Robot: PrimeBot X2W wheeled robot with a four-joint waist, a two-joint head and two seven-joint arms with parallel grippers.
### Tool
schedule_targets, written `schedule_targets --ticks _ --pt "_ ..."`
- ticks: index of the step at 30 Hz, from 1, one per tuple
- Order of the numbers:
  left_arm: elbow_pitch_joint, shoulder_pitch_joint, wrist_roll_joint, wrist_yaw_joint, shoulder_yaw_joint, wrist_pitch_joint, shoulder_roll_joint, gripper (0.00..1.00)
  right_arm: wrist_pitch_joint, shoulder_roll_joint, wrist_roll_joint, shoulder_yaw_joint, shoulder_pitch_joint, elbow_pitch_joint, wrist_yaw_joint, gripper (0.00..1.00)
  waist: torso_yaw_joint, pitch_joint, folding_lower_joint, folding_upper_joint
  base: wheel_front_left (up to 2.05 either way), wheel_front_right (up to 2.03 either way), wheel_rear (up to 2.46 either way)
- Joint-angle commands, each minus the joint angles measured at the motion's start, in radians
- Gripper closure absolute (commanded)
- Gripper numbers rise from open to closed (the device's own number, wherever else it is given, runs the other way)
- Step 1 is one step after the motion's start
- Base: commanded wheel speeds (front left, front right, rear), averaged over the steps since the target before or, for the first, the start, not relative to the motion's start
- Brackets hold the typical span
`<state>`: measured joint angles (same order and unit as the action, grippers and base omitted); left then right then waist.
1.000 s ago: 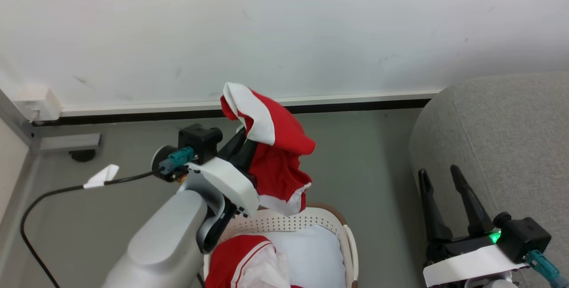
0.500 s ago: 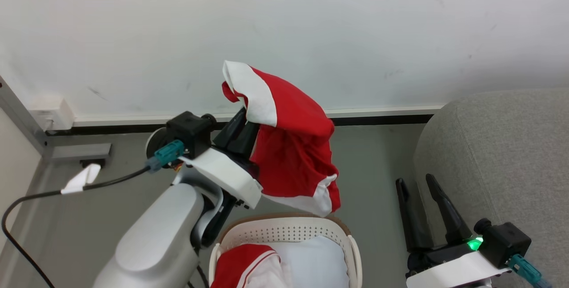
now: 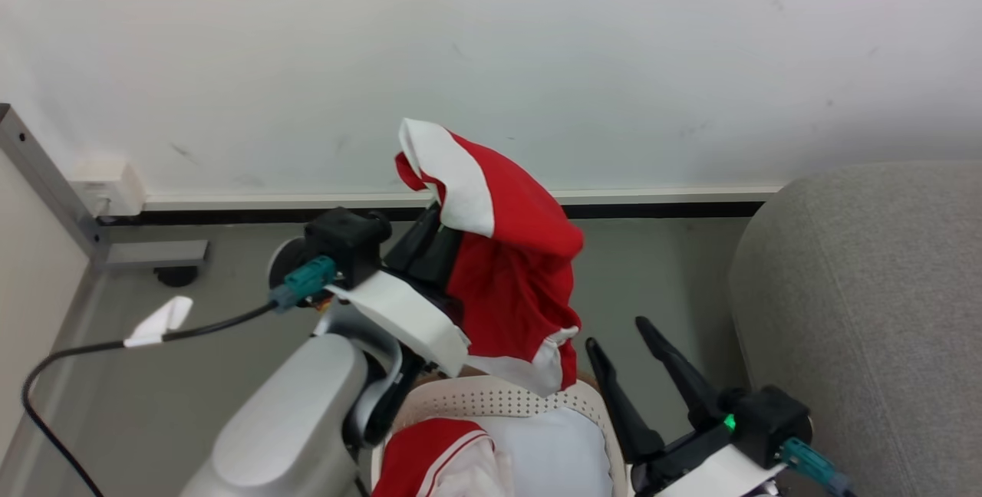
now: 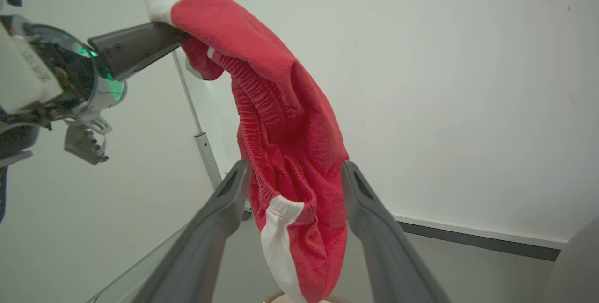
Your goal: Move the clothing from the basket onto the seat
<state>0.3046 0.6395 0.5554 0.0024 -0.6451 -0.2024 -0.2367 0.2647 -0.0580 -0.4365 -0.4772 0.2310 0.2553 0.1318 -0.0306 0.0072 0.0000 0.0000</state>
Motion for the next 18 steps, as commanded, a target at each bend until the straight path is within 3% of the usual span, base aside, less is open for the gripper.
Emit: schedule_targets --ticks 1,11,18 --pt "-0.004 -0.013 0.002 0.003 -0.005 0.003 0.007 1.00 -0.001 -0.010 0.001 -0.016 0.019 0.014 -0.002 0.00 0.009 0.000 0.0000 0.0000 0.00 0.00 0.00" --pt "-0.013 -0.028 -0.011 -0.028 -0.095 0.013 0.087 1.00 -0.001 -0.010 0.009 -0.145 0.167 0.266 -0.002 0.00 0.102 -0.014 0.0000 0.0000 0.00 0.00 0.00" --pt "-0.036 -0.057 -0.001 -0.046 -0.158 0.027 0.122 1.00 -0.001 0.004 0.009 -0.116 0.209 0.380 -0.002 0.00 0.170 -0.028 0.0000 0.0000 0.00 0.00 0.00"
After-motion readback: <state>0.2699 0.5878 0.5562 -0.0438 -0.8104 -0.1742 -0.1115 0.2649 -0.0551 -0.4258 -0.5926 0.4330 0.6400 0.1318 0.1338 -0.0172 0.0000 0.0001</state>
